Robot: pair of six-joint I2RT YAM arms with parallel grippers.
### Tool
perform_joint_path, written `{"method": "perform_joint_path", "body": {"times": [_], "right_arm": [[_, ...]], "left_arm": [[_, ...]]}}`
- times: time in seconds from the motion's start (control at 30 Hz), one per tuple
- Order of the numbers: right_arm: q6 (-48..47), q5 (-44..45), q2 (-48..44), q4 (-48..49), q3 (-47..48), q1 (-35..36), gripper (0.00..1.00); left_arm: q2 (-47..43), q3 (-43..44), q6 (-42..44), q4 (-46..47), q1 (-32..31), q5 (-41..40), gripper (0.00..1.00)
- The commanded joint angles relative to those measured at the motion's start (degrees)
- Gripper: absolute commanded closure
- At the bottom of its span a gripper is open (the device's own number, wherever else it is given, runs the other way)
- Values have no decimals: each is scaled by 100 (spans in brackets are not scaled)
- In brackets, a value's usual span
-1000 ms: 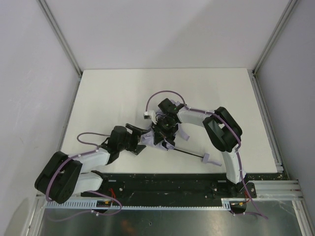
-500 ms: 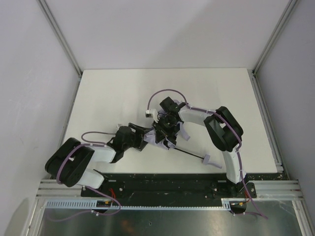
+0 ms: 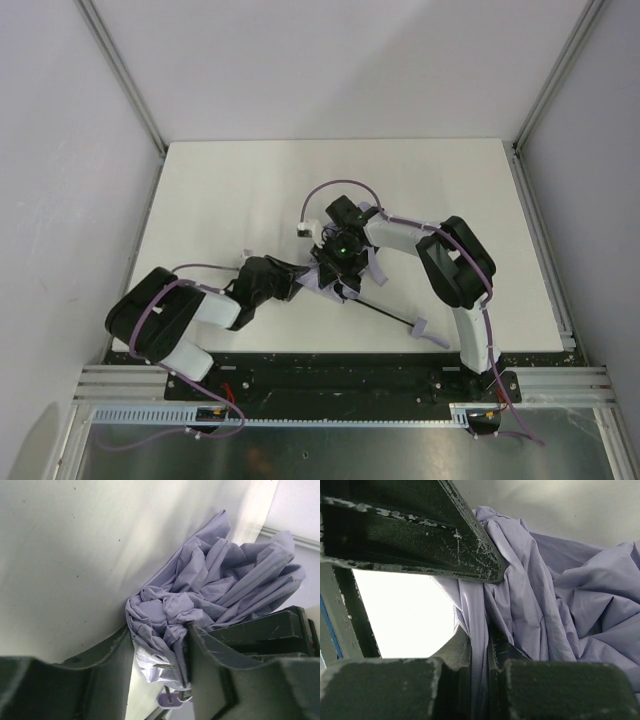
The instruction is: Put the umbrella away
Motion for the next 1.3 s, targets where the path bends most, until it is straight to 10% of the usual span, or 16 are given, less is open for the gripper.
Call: {"method": "perform_joint_path", "body": {"times": [0.0,0.17,0.6,1.07,1.27], "right_arm": [[-278,-323,501,-146,-239,144,100],[-71,-544,444,-10,-241,-72,100],[450,-1315,118,631,-381,-295,100],[39,-1693,18,260,-382,-222,100],[-44,-1677,-6,121,-382,-154,100]], "left_arm": [[-178,-347,1039,-1234,-92,-494,42],[-1323,-953,360,-1247,-84,-284,5],[-180,-392,-1113,-1029,-462,105,1],[634,-166,-302,-562,-188,-928,44],[561,-99,397,-461,53,-941,77]]}}
